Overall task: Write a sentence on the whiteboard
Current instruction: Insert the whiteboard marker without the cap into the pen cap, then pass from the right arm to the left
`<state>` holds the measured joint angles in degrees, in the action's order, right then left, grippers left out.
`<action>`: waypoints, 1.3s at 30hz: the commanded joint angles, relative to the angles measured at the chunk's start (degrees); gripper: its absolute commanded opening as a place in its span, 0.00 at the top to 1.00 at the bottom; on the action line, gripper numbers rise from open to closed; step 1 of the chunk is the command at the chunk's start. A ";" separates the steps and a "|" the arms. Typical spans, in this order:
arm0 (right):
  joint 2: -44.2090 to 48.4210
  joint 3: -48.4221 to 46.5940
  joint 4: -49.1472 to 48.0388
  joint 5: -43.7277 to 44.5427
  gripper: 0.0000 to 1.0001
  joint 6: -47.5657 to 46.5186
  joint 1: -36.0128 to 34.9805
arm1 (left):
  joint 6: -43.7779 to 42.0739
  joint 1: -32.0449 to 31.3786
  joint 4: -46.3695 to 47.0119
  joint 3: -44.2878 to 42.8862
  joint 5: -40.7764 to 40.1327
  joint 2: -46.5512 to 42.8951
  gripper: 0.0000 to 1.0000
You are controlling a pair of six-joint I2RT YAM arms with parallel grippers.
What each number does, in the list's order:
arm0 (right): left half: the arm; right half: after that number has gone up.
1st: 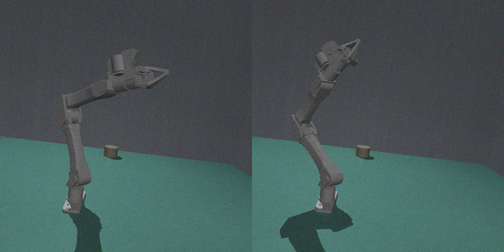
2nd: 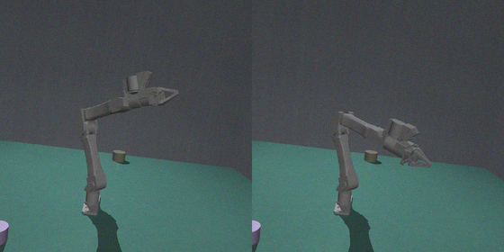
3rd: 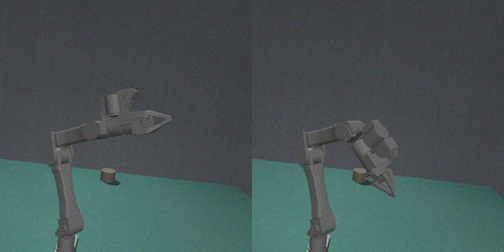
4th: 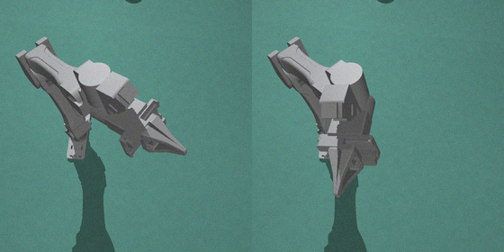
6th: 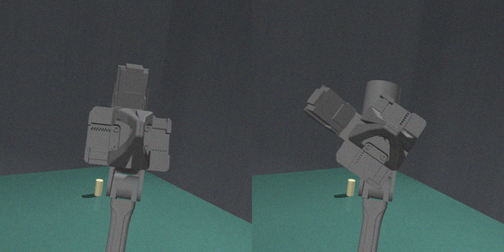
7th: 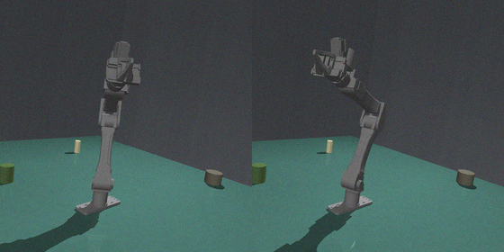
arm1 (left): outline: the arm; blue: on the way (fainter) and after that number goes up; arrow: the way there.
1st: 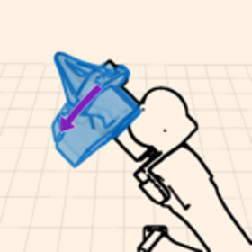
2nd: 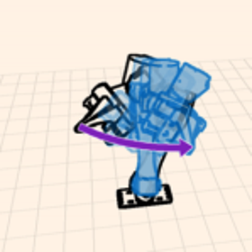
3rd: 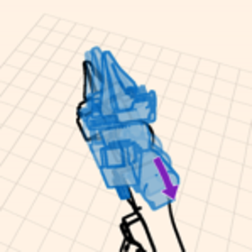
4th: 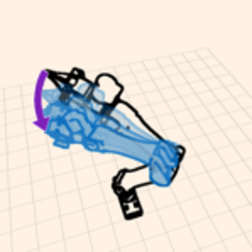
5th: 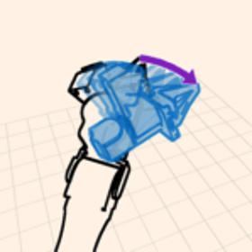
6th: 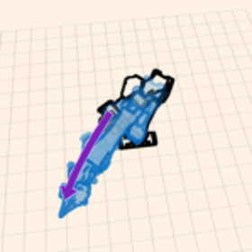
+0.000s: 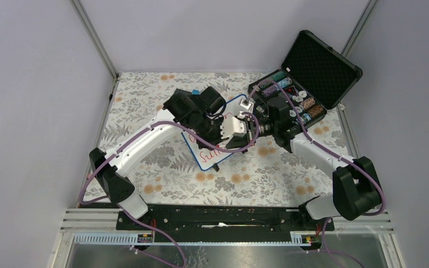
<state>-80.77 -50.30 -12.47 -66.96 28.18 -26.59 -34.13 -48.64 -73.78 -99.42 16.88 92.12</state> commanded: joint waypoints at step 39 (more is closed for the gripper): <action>1.92 -1.12 -29.36 -3.76 1.00 26.40 5.67 | 7.12 28.66 26.27 15.38 37.24 -17.84 0.30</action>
<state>-80.86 -49.15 -40.62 -68.62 54.57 -20.56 -21.37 -18.41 -48.88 -84.49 55.29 75.55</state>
